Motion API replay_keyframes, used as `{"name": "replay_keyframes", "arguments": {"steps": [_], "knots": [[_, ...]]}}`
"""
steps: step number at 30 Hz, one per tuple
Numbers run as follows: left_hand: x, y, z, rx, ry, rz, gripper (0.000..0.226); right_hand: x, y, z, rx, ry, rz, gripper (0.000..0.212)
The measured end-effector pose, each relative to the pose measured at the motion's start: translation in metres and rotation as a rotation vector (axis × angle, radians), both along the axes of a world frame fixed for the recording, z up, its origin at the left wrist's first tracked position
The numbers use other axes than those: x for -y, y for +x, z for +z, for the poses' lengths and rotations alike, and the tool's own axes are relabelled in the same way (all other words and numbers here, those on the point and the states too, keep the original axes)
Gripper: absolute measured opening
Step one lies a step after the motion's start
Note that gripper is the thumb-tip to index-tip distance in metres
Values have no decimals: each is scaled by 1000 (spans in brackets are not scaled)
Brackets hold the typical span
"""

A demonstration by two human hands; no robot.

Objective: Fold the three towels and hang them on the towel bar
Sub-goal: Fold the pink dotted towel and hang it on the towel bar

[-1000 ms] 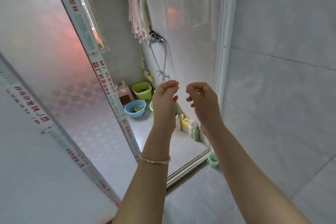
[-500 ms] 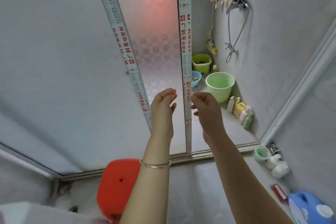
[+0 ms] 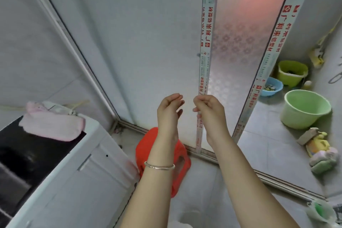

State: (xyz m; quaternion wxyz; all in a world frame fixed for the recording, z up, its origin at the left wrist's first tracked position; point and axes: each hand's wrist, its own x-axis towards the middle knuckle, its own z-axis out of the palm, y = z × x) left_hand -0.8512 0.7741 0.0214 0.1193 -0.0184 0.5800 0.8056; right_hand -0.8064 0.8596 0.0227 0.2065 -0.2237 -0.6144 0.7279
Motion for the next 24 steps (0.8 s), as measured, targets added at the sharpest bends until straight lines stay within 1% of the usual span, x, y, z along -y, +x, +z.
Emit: {"name": "replay_keyframes", "arguments": {"steps": [7,10,13,16,21,24], "knots": [[72,22,-20,69,-6,312,19,64,0,-23,56,-42,264,9],[107,34,-24,89,-13,409,21,98,0,-31,61,-56,355,11],[143,41,-25,92,3,491,23,136,-1,-36,66,-21,457,12],[177,41,-25,90,20,550,22,170,-5,-38,51,9,517,17],[239,28,-26,76,15,592,19,231,-24,-37,55,40,598,10],[281,17,-29,84,5,607,17,277,-38,-37,61,45,613,13]]}}
